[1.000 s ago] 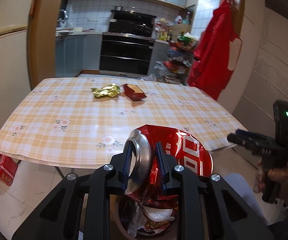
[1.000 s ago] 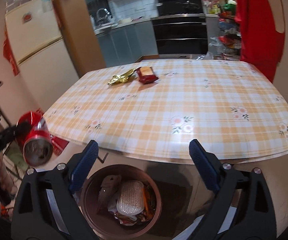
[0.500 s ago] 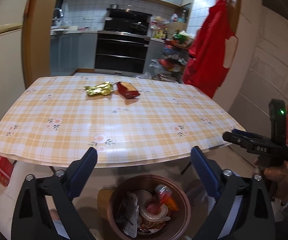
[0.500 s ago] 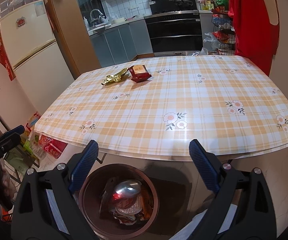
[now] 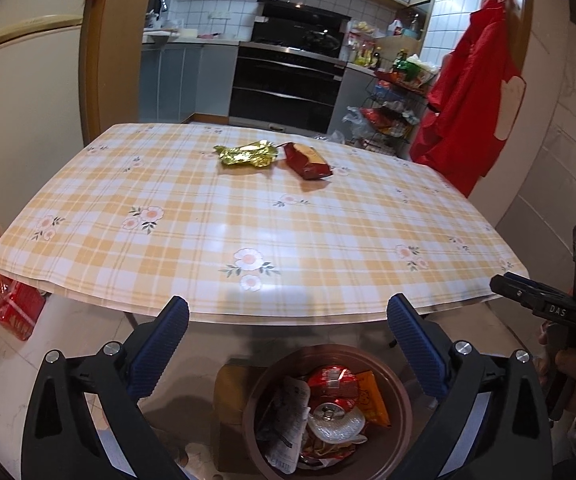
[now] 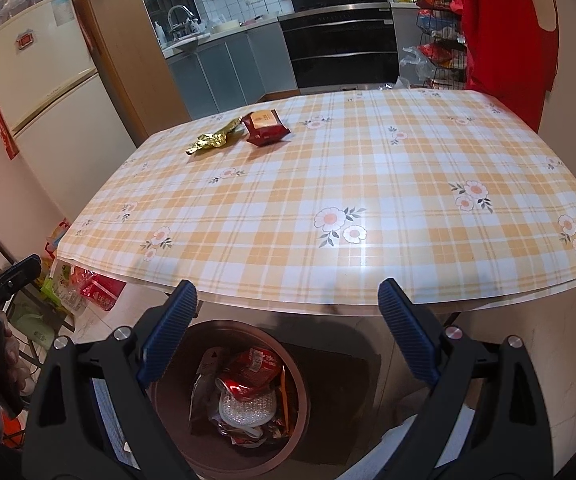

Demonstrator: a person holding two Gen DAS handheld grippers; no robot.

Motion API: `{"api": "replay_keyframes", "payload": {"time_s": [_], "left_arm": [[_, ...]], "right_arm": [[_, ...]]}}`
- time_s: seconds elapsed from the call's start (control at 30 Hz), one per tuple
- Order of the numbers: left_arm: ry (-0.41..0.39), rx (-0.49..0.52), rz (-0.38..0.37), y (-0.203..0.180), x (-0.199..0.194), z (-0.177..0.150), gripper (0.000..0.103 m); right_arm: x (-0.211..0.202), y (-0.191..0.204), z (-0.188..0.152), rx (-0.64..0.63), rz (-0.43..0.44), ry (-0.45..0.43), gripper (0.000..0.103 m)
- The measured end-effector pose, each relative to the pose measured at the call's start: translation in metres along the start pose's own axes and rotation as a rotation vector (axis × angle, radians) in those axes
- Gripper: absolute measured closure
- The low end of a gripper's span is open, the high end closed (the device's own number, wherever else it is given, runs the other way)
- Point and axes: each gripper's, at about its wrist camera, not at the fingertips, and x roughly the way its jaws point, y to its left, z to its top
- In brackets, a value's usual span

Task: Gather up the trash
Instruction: 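Grasp the red pastry packet with the right tool while the left tool grasps the gold foil wrapper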

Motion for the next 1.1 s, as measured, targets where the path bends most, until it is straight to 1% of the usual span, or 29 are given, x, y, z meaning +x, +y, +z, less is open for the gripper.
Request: {"api": "replay_keyframes", "payload": {"time_s": [0.13, 0.33, 0.47, 0.6, 0.73, 0.83, 0.9, 1.0, 1.1], "left_arm": [[0.006, -0.008, 0.022, 0.010, 0.009, 0.006, 0.006], [0.013, -0.030, 0.048, 0.027, 0.027, 0.019, 0.006], [0.026, -0.036, 0.055, 0.036, 0.043, 0.027, 0.006], [0.034, -0.042, 0.049, 0.048, 0.067, 0.037, 0.006], [0.052, -0.045, 0.057, 0.060, 0.098, 0.052, 0.006], [0.052, -0.042, 0.052, 0.069, 0.124, 0.069, 0.006], [0.055, -0.048, 0.049, 0.076, 0.140, 0.081, 0.006], [0.062, -0.064, 0.038, 0.086, 0.167, 0.102, 0.006], [0.071, -0.069, 0.028, 0.094, 0.195, 0.123, 0.006]], "right_arm": [[0.012, -0.003, 0.005, -0.001, -0.005, 0.017, 0.012], [0.035, -0.003, 0.023, -0.022, -0.013, 0.037, 0.012], [0.057, 0.001, 0.040, -0.041, -0.012, 0.051, 0.012], [0.088, 0.003, 0.063, -0.049, 0.013, 0.072, 0.012], [0.129, 0.011, 0.099, -0.088, 0.052, 0.093, 0.010], [0.163, 0.019, 0.133, -0.152, 0.070, 0.081, 0.009], [0.191, 0.027, 0.160, -0.209, 0.081, 0.062, 0.009], [0.230, 0.032, 0.195, -0.261, 0.103, 0.029, 0.009], [0.270, 0.033, 0.223, -0.263, 0.094, 0.039, 0.009]]}}
